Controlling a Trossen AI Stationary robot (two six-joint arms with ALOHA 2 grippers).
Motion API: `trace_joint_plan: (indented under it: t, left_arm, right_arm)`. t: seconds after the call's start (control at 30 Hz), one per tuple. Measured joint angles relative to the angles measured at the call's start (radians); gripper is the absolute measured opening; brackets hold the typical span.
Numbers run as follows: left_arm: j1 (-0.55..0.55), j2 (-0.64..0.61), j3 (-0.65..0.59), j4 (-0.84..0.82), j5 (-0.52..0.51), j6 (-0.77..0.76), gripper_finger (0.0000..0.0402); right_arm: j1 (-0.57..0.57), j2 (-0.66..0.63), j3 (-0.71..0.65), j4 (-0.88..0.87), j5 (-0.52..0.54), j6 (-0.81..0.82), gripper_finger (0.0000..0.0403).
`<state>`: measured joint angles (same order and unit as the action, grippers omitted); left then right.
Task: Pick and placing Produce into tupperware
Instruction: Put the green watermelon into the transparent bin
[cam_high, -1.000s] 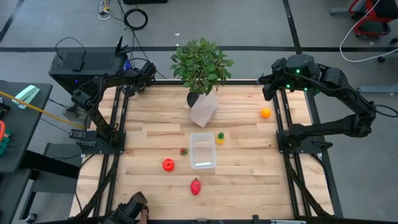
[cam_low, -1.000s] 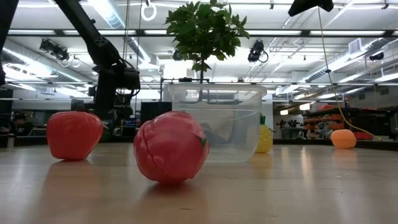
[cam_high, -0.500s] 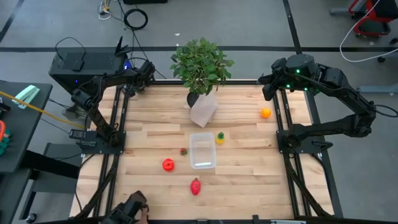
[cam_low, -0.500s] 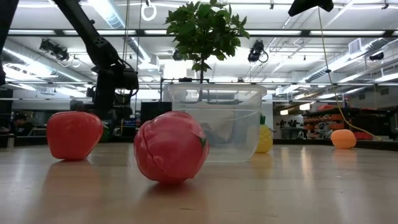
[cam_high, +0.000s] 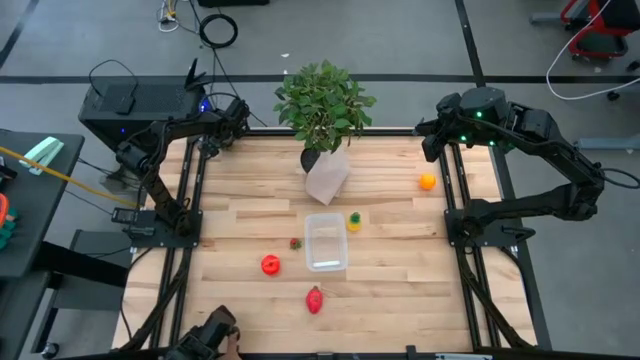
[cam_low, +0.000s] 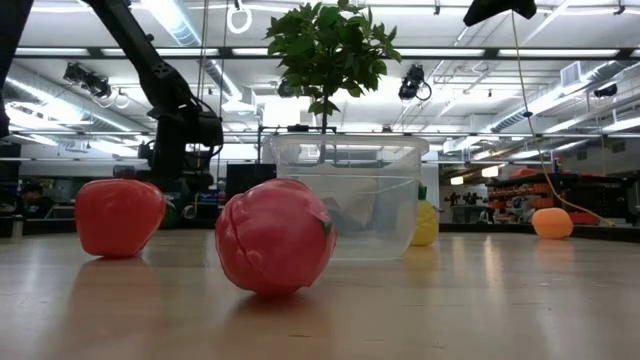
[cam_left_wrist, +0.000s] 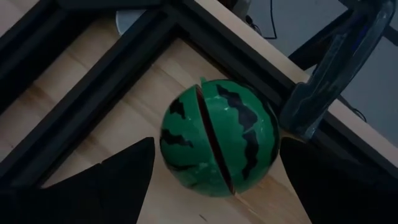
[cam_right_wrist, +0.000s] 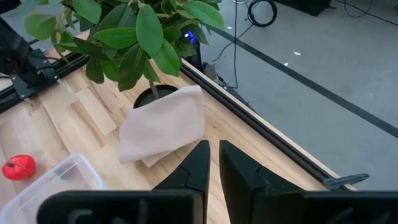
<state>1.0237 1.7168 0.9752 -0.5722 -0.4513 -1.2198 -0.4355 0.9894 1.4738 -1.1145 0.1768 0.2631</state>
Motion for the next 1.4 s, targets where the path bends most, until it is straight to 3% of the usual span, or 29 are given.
trace_joint_plan:
  t: [0.37,0.7,1.2,1.4]
  left_arm:
    - [0.0,0.0,0.001,-0.008,-0.029,0.032,0.0273]
    - [-0.033,-0.008,0.0,-0.005,-0.016,0.107,0.0276]
    - [-0.18,-0.01,-0.001,-0.031,-0.026,0.134,0.0187]
    - [-0.193,-0.029,-0.001,-0.063,-0.049,0.144,0.0178]
  right_arm:
    - [0.0,0.0,0.0,0.0,0.0,0.006,0.0043]
    - [0.0,0.0,0.0,0.0,0.0,0.006,0.0043]
    - [0.0,0.0,0.0,0.0,0.0,0.002,0.0043]
    - [0.0,0.0,0.0,0.0,0.0,-0.003,0.0043]
